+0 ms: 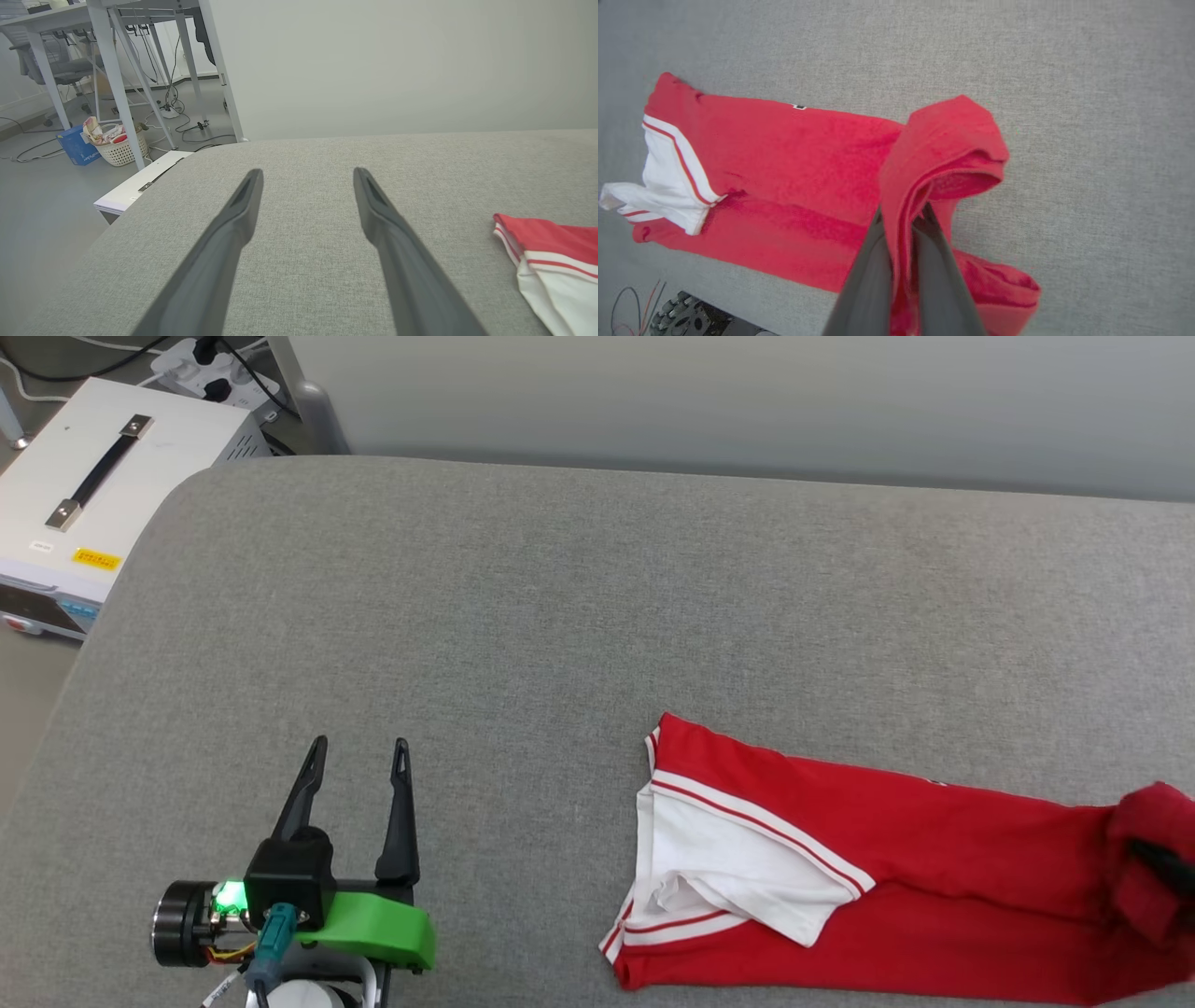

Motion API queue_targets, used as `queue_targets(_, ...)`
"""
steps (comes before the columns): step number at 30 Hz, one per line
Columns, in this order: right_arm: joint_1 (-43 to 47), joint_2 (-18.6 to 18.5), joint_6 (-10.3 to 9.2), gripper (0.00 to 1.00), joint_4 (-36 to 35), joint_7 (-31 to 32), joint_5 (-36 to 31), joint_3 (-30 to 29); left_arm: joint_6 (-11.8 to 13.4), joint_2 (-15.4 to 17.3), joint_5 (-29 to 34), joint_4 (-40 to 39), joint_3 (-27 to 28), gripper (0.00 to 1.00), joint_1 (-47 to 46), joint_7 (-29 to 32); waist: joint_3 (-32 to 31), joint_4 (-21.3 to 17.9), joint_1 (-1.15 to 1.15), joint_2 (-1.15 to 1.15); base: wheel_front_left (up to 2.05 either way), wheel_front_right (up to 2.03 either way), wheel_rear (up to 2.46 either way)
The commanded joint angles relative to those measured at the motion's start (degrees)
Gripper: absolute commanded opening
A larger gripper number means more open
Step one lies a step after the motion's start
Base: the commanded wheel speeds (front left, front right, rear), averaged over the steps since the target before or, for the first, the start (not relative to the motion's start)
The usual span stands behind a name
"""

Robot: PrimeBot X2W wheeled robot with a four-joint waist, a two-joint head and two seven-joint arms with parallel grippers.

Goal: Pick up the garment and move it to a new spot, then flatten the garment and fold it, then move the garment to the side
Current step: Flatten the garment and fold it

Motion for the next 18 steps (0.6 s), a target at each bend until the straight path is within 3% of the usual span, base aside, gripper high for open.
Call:
queue_targets(1, 0.49, 0.74, -0.05, 0.0, -2.6, 0.81, 0.46, 0.11, -0.24, -0.36, 0.69, 0.07, 0.26, 1.0, 0.9, -0.34, 0.15, 0.06, 0.0, 0.0, 0.0, 0.0, 0.0)
queue_targets(9, -5.12, 5.68, -0.05, 0.0, -13.68, 7.72, -3.1, 7.47, -0.98, -1.17, 1.4, 0.57, 0.22, 1.0, -0.3, -0.34, 1.2, 0.85, 0.0, 0.0, 0.0, 0.0, 0.0)
queue_targets(18, -18.84, 11.22, -0.05, 0.0, -9.93, 10.9, -8.54, 22.94, -1.18, -1.98, 1.89, 0.59, 0.15, 1.0, -1.67, -0.34, 3.15, 2.34, 0.0, 0.0, 0.0, 0.0, 0.0)
